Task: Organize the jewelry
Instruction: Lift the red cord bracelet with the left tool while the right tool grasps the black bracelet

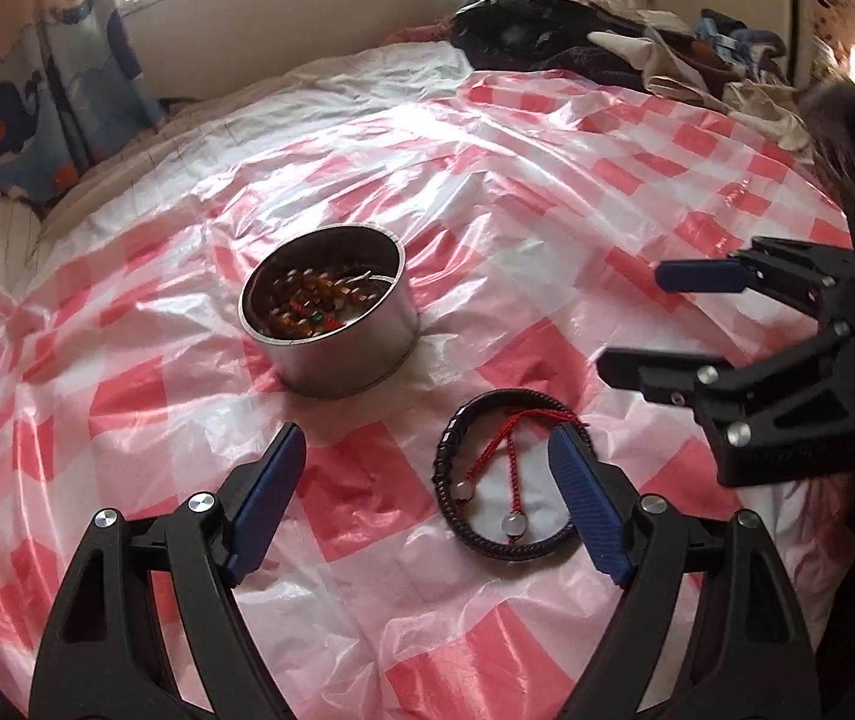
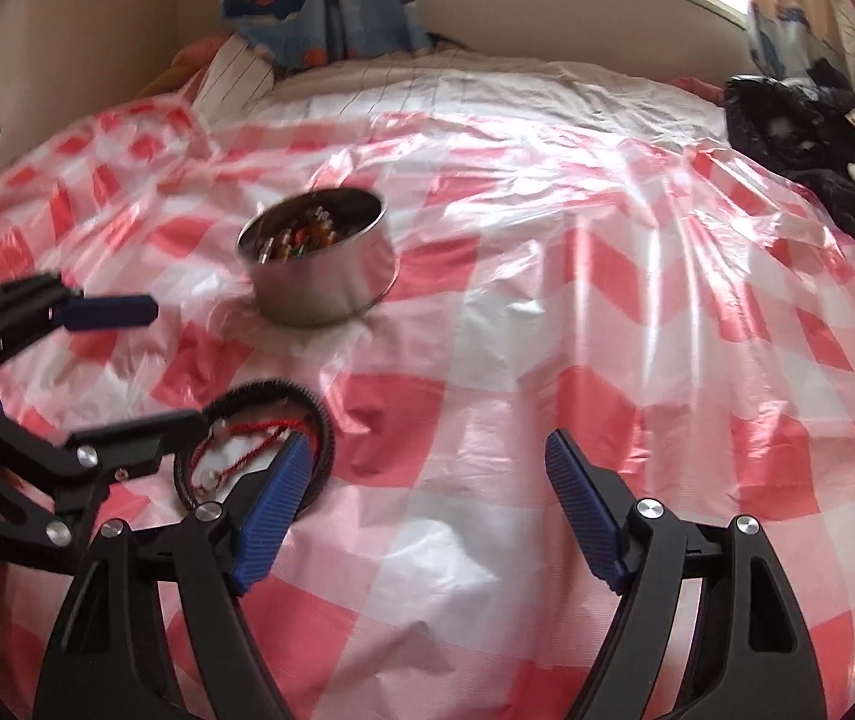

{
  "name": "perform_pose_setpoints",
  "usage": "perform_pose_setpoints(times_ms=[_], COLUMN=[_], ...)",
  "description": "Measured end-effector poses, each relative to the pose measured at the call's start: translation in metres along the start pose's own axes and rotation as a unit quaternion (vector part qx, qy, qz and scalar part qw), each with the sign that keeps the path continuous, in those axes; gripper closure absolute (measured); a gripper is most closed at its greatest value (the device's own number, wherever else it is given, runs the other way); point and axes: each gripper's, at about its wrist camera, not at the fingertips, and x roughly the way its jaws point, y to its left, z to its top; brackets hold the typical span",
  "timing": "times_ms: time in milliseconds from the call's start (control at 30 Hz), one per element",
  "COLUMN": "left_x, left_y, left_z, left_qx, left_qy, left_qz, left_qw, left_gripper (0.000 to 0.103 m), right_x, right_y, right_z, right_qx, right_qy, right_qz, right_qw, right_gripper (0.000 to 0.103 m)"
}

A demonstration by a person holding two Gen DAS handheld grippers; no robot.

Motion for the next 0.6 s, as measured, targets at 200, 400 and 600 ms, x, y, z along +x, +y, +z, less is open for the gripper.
perform_pose_setpoints(times_ms=[200,400,600], left_x=[0.003,0.029,0.043], left_y=[-0.028,-0.036,-0.022], left_z=[0.007,0.000,-0.009], left_qx=[0.037,0.039,-0.017], left_qy=[-0.005,0.040,0.076], left_qz=[-0.016,-0.027,-0.035], left_qw=[0.9992,0.9981,0.9964], left_gripper=[0.051,0.064,0.100], right_x=[-0.021,-0.019,-0.013], right_y=[-0.039,-0.048,-0.045], right_z=[0.005,0.005,0.004], right_qx=[0.118,0.153,0.155], right_qy=[-0.055,-0.061,-0.053], right_qz=[0.078,0.107,0.123], right_qw=[0.988,0.980,0.979], right_gripper=[0.023,0.022,0.022])
